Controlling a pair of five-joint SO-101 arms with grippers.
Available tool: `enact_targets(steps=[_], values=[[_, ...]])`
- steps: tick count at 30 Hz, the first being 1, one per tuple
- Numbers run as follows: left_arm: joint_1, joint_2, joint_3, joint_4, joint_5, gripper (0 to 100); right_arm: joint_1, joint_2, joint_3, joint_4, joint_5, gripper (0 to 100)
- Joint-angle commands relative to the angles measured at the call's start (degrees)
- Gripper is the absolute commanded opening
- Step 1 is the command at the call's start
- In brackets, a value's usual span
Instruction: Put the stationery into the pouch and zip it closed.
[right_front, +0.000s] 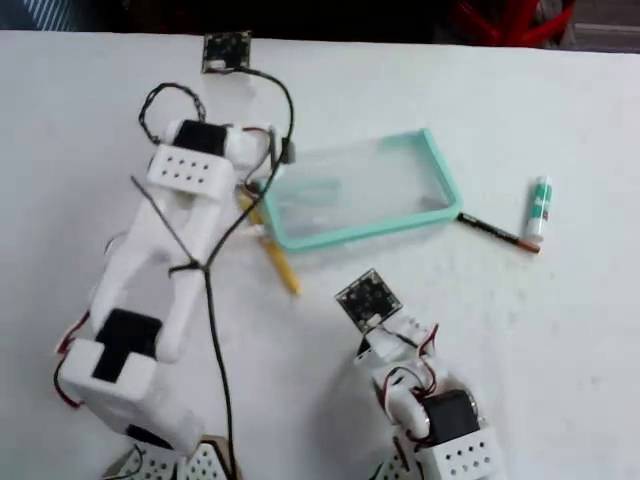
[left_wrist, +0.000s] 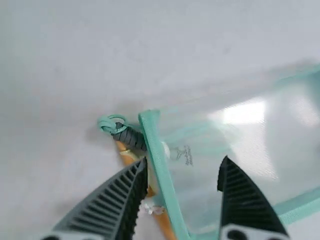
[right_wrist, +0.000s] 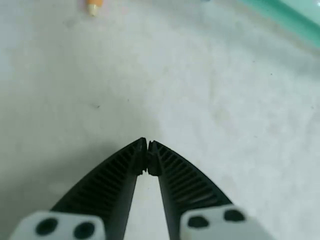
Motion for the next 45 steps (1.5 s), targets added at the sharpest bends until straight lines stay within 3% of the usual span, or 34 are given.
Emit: enact_targets(steps=[1, 9, 16, 19, 23, 26, 30, 33, 39, 45], values=[[-0.5, 3.0, -3.3, -3.5, 0.7, 23, 0.4, -0.3, 0.4, 0.0, -0.1, 1.9], [-0.8, 7.3, -3.7, -5.3, 0.2, 23, 0.4, -0.3, 0.4, 0.0, -0.1, 1.9], [-9.2, 4.0, -3.6, -8.7, -19.3, 23, 0.4, -0.3, 0.4, 0.0, -0.1, 1.9], [-11.9, 4.2, -3.2, -10.9, -23.2, 23, 0.4, -0.2, 0.4, 0.0, -0.1, 1.9], [-12.2, 10.2, -4.1, -12.8, -22.5, 23, 0.4, -0.2, 0.4, 0.0, -0.1, 1.9], [-12.3, 15.6, -7.6, -13.6, -17.4, 23, 0.4, -0.2, 0.4, 0.0, -0.1, 1.9], [-12.0, 18.9, -14.9, -4.0, -16.1, 27, 0.4, -0.2, 0.4, 0.0, -0.1, 1.9], [-11.1, 20.0, -18.1, 1.4, -16.4, 27, 0.4, -0.2, 0.4, 0.0, -0.1, 1.9], [-9.9, 23.1, -18.5, 1.4, -22.5, 27, 0.4, -0.2, 0.4, 0.0, -0.1, 1.9], [-8.9, 26.7, -18.5, -2.0, -10.8, 27, 0.4, -0.2, 0.4, 0.0, -0.1, 1.9]])
